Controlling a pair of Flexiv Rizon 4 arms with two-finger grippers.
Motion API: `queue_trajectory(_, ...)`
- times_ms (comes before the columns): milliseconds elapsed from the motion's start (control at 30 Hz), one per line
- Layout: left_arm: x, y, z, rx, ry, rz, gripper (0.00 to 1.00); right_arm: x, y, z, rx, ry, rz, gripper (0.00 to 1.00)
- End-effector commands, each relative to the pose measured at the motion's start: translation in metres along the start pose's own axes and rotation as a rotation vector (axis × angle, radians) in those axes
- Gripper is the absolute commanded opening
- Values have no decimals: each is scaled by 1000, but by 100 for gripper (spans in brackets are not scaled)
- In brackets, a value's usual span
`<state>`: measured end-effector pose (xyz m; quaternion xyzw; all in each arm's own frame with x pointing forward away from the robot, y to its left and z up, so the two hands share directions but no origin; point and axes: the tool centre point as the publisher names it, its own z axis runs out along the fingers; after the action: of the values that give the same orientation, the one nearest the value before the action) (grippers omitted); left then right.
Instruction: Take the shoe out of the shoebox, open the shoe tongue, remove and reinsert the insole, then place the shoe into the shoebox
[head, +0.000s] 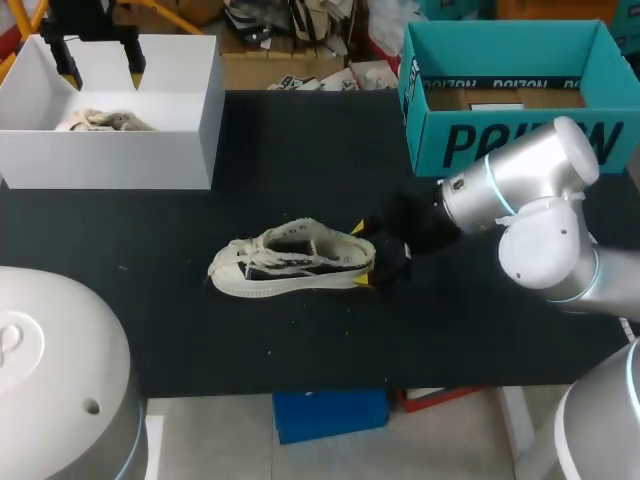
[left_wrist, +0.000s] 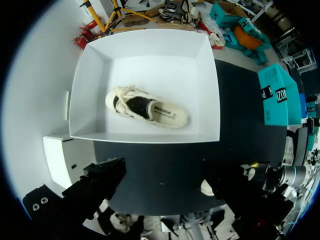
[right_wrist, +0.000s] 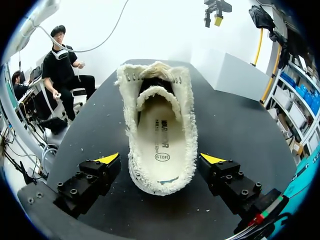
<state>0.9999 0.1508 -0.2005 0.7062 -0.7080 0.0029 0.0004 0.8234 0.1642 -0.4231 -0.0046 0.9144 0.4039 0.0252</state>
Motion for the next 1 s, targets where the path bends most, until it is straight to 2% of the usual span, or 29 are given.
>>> queue_trajectory(33, 0, 0, 0, -2, -2, -1, 100, -3, 1, 9, -8, 3, -1, 100)
queue_trajectory(333, 0, 0, 0, -2, -2, -1, 100, -3, 5, 13, -16, 9, -6, 100)
queue_trajectory(733, 0, 0, 0, -2, -2, -1, 100, -3, -3, 26, -41, 32, 16, 100)
queue_trajectory(767, 0, 0, 0, -2, -2, -1, 100, -4, -3, 26, -32, 27, 23, 40)
queue_trajectory(800, 0, 0, 0, -2, -2, -1, 100, -4, -4, 26, -41, 26, 22, 0)
queue_trajectory(1000, 0, 0, 0, -2, -2, -1, 100, -4, -4, 26, -41, 26, 22, 0)
